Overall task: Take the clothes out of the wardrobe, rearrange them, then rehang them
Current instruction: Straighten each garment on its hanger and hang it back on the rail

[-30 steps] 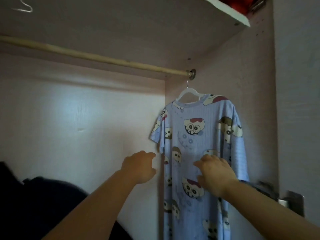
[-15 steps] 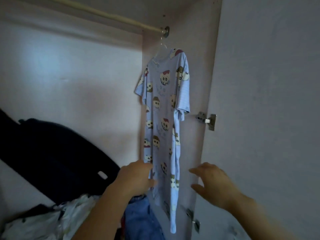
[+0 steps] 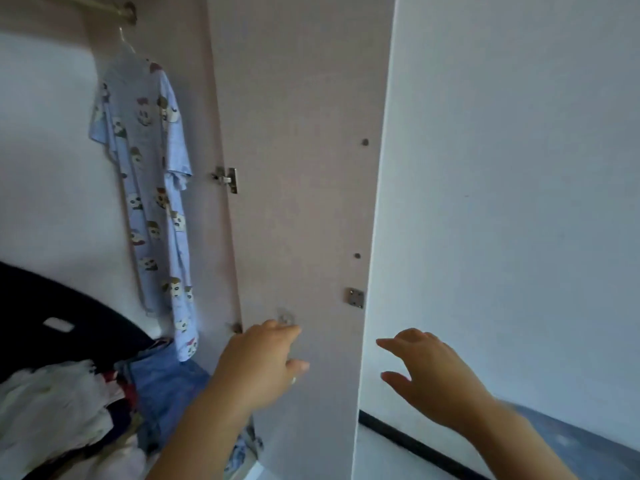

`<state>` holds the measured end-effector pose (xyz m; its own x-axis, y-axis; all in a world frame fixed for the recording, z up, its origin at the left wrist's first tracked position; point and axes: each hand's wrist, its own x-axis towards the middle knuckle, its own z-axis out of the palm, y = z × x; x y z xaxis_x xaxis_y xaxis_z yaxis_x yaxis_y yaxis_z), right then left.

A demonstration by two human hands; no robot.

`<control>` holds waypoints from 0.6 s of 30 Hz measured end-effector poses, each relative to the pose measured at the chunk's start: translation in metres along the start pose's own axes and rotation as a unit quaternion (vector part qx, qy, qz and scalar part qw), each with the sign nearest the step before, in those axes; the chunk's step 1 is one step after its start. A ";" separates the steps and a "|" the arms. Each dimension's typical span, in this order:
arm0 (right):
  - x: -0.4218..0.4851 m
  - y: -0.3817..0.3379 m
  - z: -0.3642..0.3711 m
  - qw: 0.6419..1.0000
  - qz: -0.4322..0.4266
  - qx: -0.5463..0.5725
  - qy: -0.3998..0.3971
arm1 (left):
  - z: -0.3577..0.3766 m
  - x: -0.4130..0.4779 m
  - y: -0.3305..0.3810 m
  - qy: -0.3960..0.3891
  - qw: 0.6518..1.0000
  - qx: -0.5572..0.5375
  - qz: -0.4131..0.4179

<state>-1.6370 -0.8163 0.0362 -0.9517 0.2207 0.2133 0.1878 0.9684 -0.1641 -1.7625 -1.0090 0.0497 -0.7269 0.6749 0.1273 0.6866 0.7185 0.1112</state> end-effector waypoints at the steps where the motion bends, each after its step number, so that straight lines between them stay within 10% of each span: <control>1: -0.021 0.010 -0.006 1.000 0.024 -0.001 0.007 | 0.003 -0.002 0.018 0.002 1.000 0.004 0.024; 18: -0.422 0.047 -0.066 0.850 0.514 -0.064 0.090 | 0.055 -0.132 0.326 -0.062 0.867 -0.077 0.489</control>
<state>-1.2108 -0.8563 0.0020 -0.2170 0.9618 0.1671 0.9344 0.2542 -0.2495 -1.4438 -0.8545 0.0154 0.2132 0.9684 0.1294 0.9628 -0.2308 0.1403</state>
